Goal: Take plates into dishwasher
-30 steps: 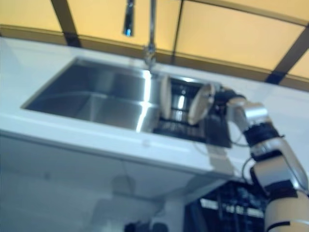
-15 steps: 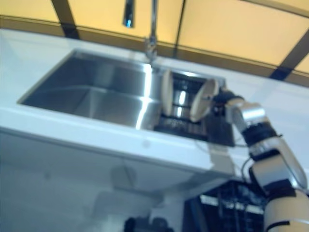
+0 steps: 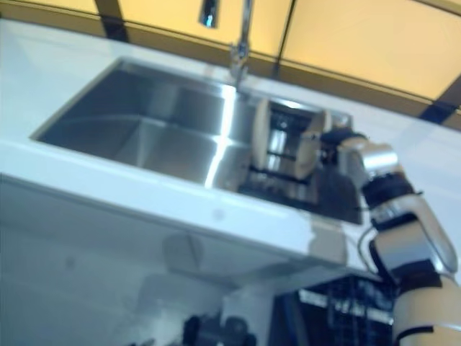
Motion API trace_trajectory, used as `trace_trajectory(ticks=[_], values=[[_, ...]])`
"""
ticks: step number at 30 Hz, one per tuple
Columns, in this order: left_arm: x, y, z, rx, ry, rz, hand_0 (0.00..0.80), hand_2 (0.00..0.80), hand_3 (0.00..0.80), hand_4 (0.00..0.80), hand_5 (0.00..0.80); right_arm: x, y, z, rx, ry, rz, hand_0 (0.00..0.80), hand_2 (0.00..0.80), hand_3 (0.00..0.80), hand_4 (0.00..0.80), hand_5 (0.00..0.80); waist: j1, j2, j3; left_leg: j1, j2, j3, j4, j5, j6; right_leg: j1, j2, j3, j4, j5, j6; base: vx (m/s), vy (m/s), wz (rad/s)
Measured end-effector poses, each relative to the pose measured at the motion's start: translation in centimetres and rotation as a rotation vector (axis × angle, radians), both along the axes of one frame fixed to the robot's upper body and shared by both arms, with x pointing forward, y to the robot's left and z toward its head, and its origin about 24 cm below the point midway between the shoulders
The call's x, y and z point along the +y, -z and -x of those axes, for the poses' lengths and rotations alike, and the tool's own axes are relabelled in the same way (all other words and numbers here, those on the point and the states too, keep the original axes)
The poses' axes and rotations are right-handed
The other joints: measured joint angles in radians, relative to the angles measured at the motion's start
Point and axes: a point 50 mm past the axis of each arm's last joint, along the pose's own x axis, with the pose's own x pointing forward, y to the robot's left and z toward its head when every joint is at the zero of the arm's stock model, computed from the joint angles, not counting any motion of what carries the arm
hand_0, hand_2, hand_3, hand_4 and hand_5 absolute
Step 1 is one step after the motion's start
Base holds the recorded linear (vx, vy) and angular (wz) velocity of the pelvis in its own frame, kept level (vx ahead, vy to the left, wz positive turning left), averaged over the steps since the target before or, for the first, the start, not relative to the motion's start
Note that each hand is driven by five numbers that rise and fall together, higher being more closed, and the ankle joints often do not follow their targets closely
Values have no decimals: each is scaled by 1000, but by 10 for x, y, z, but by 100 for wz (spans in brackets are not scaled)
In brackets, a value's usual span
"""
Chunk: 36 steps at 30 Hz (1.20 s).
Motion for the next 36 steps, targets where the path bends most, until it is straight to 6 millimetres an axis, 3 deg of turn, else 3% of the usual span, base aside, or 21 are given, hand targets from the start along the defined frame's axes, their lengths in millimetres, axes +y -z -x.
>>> trace_trajectory(ticks=[1,2,3,7,13,17,29,36], values=[[0,0,0,-1,-2,1,0,0,0,0,0,0,0,0,4,4,1,461,461,461,461,461,0,-1,3,-1,0,-1,0,0,0,0,0,-2,0,0,0,5,17,4],[0,0,0,-2,-5,2,0,0,0,0,0,-1,0,0,5,8,8,712,712,712,712,712,0,-2,4,-2,0,-3,0,0,0,0,0,-3,0,0,0,-5,14,4],[0,0,0,-4,-6,2,0,0,0,0,0,-2,-2,0,2,15,27,800,800,800,800,800,-1,-2,5,-2,0,-4,0,0,0,0,0,-5,0,-1,0,-10,16,3],[0,-1,-2,-18,-5,-2,0,0,0,0,0,-8,-10,0,9,52,61,800,800,800,800,800,-1,-6,9,-5,0,-7,0,1,-1,-1,0,-8,0,-1,0,-5,1,1],[0,-1,-4,-29,-6,-10,0,0,0,0,0,-17,4,2,118,70,129,800,800,800,800,800,7,-5,12,-20,-2,-20,3,4,-1,-11,0,-20,1,-1,0,-8,-4,6],[0,-2,-5,-34,-5,-11,0,0,0,0,0,-24,-1,3,125,96,206,800,800,800,800,800,17,-5,12,-19,-2,-19,3,4,-1,-10,0,-20,1,-1,0,0,0,0],[1,-2,-5,-38,-2,-13,0,0,0,0,0,-27,-34,3,25,153,270,800,800,800,800,800,20,-6,11,2,-1,-11,1,6,-1,6,0,-17,1,-1,0,-2,-6,-1],[1,-2,-5,-37,2,-15,0,0,0,0,0,-38,-78,11,-99,216,387,800,800,800,800,800,16,-11,7,27,1,8,-1,5,-1,21,1,4,1,0,0,0,-12,-8]])
